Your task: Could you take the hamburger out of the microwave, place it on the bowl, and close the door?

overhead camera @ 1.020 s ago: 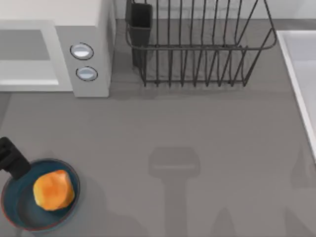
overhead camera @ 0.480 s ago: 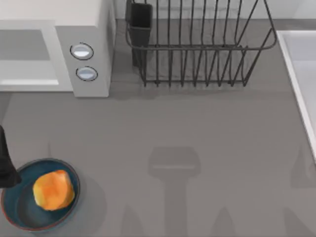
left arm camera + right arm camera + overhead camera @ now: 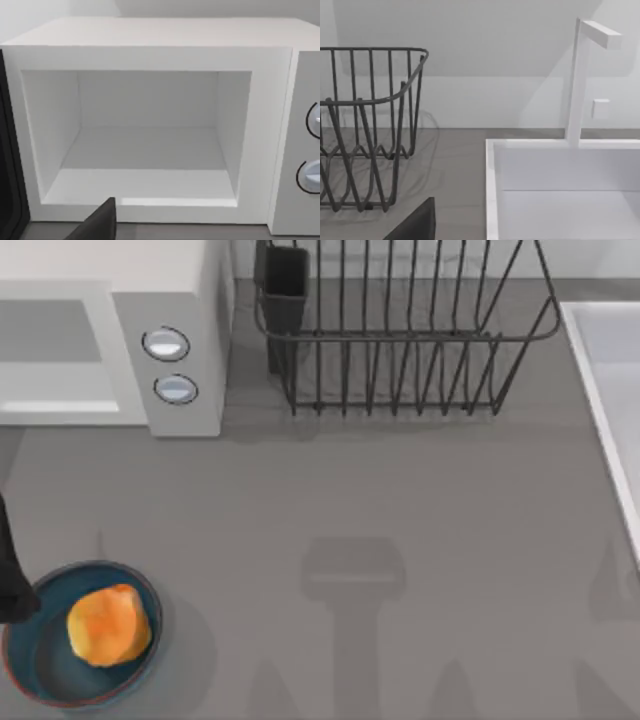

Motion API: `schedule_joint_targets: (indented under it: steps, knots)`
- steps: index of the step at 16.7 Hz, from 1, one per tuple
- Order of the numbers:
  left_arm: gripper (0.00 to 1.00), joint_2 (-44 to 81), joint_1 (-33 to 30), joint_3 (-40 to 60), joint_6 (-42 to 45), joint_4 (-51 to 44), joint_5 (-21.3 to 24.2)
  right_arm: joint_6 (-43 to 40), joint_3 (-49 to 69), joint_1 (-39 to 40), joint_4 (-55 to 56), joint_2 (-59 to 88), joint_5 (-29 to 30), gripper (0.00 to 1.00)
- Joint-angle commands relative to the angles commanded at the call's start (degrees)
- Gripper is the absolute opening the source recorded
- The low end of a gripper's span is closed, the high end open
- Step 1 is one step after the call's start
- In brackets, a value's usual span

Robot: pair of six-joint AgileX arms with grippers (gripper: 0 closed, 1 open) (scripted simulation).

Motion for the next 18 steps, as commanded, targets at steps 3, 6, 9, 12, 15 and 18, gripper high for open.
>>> schedule_joint_targets:
  steps: [3,6,9,12,15,18]
  knots:
    - [0.7,0.0,0.0,0.0,0.0,0.0,0.0,0.0,0.0,0.0,0.0,0.0,0.0,1.0]
    - [0.47,0.0,0.0,0.0,0.0,0.0,0.0,0.0,0.0,0.0,0.0,0.0,0.0,1.0]
    - [0.25,0.0,0.0,0.0,0.0,0.0,0.0,0.0,0.0,0.0,0.0,0.0,0.0,1.0]
    - [0.02,0.0,0.0,0.0,0.0,0.0,0.0,0.0,0.0,0.0,0.0,0.0,0.0,1.0]
    - [0.0,0.0,0.0,0.0,0.0,0.0,0.0,0.0,0.0,0.0,0.0,0.0,0.0,1.0]
    - [0.0,0.0,0.0,0.0,0.0,0.0,0.0,0.0,0.0,0.0,0.0,0.0,0.0,1.0]
